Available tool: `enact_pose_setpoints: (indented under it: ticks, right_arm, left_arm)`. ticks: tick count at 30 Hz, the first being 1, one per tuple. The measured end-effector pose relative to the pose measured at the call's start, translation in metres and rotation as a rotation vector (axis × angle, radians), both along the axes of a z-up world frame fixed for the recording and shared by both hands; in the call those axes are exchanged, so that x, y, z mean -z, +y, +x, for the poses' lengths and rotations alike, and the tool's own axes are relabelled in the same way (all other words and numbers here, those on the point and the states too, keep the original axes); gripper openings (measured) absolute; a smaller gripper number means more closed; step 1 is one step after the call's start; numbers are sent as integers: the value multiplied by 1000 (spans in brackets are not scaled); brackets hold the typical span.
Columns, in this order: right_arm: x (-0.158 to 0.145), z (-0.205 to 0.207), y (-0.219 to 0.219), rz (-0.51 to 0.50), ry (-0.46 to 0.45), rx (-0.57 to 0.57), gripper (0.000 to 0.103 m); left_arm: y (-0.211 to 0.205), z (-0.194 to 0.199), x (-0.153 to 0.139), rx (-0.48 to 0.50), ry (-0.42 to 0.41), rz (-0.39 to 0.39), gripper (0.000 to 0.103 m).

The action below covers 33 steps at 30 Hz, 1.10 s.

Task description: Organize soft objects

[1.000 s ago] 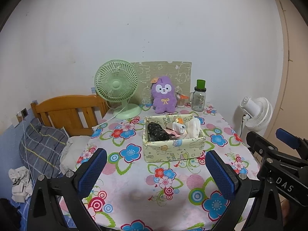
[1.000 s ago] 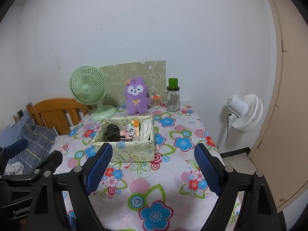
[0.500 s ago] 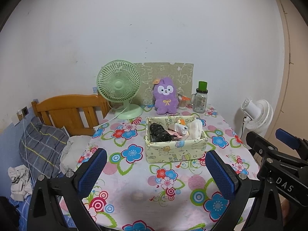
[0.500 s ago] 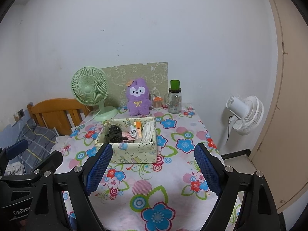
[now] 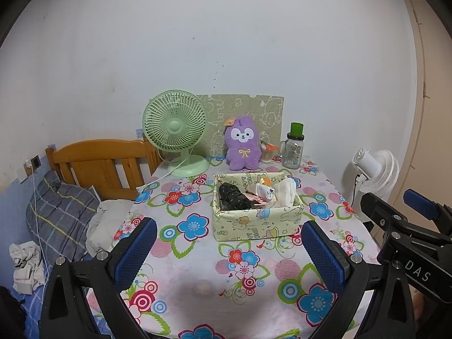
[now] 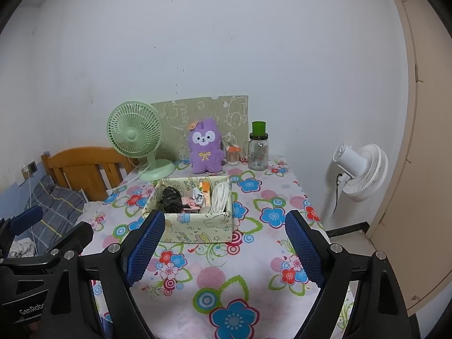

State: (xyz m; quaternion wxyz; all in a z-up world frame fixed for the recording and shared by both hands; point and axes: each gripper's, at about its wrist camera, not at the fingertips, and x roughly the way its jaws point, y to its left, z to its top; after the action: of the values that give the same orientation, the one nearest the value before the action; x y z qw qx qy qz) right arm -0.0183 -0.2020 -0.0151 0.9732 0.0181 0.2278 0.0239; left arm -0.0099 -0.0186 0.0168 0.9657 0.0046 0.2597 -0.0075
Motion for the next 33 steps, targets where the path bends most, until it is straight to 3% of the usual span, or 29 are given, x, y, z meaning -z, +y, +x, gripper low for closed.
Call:
enact_pose_setpoints:
  ticks: [33]
  right_arm:
    - [-4,-2,-1,-8,6,4,89]
  left_arm:
    - [4,-1,0,7,6,-15,103]
